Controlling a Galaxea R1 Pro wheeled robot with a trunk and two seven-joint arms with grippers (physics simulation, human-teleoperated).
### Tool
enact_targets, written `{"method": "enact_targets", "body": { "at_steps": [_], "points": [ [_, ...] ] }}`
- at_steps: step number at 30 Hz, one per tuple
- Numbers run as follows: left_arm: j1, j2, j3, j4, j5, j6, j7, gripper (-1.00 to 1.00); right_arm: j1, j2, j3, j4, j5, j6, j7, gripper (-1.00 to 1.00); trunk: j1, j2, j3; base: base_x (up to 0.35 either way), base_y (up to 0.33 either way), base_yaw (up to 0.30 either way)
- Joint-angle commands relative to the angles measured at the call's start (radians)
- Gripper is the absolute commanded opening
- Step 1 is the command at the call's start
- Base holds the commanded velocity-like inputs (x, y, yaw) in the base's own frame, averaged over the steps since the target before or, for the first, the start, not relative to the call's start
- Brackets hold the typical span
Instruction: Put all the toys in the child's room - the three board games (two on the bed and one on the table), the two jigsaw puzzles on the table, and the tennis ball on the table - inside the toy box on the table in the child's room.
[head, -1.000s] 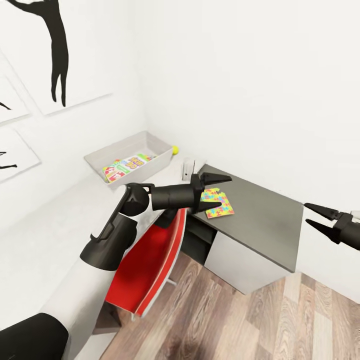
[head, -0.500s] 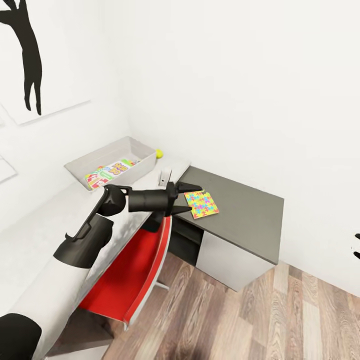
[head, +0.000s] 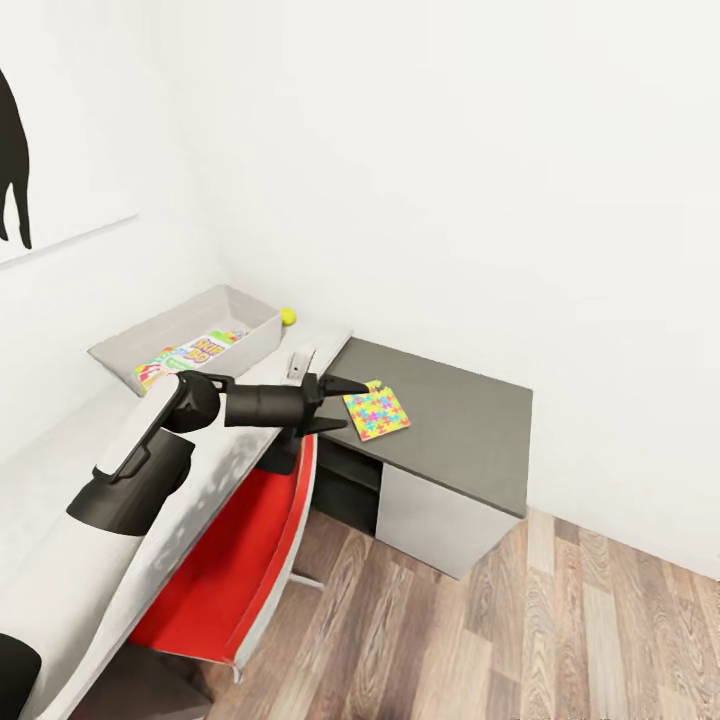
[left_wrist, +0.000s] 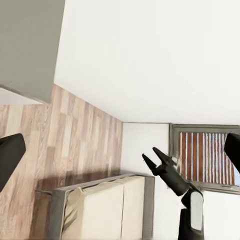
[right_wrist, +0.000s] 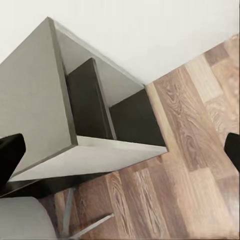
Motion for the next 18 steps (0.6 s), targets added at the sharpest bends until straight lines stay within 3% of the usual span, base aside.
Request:
{"method": "enact_targets", "body": {
  "at_steps": [1,7,9,12,14,18],
  "points": [
    [-0.001,0.003,0.000,-0.001,0.011,0.000,0.010,1.00,0.000,0.005,-0.006,0.001,0.025,0.003,0.010,1.00,0.001,-0.002,0.000,0.000,0.000,-0.183],
    [-0.002,0.016,0.000,-0.001,0.009,0.003,0.011,1.00,-0.008,0.024,-0.022,0.114,0.159,-0.012,0.009,1.00,0.001,-0.002,0.008,0.000,0.000,-0.184],
    [-0.002,0.018,0.000,-0.001,0.008,0.003,0.011,1.00,-0.010,0.025,-0.017,0.204,0.234,-0.095,0.010,1.00,0.001,-0.002,0.011,0.000,0.000,-0.186],
    [-0.002,0.021,0.000,-0.001,0.007,0.003,0.012,1.00,-0.011,0.028,-0.003,0.295,0.307,-0.204,0.010,1.00,0.001,-0.002,0.015,0.000,0.000,-0.186],
    [-0.002,0.027,-0.002,0.000,0.007,0.003,0.013,1.00,-0.011,0.035,0.025,0.363,0.353,-0.279,0.010,1.00,0.001,-0.002,0.018,0.000,0.000,-0.186],
    [-0.002,0.043,-0.008,0.000,0.006,0.003,0.027,1.00,-0.011,0.051,0.135,0.494,0.424,-0.448,0.007,1.00,0.001,-0.002,0.024,0.000,0.000,-0.186]
  ]
}}
